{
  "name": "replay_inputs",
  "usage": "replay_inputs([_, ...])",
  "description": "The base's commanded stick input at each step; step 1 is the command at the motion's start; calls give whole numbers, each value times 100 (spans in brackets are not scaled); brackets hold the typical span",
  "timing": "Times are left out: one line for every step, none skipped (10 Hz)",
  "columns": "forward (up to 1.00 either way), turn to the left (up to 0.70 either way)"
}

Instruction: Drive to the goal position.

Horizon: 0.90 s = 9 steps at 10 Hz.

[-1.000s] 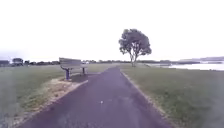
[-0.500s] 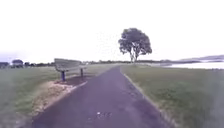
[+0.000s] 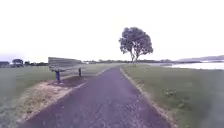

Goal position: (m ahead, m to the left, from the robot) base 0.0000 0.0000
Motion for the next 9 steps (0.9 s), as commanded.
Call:
replay_inputs([70,0])
replay_inputs([70,0])
replay_inputs([70,0])
replay_inputs([70,0])
replay_inputs([70,0])
replay_inputs([70,0])
replay_inputs([70,0])
replay_inputs([70,0])
replay_inputs([70,0])
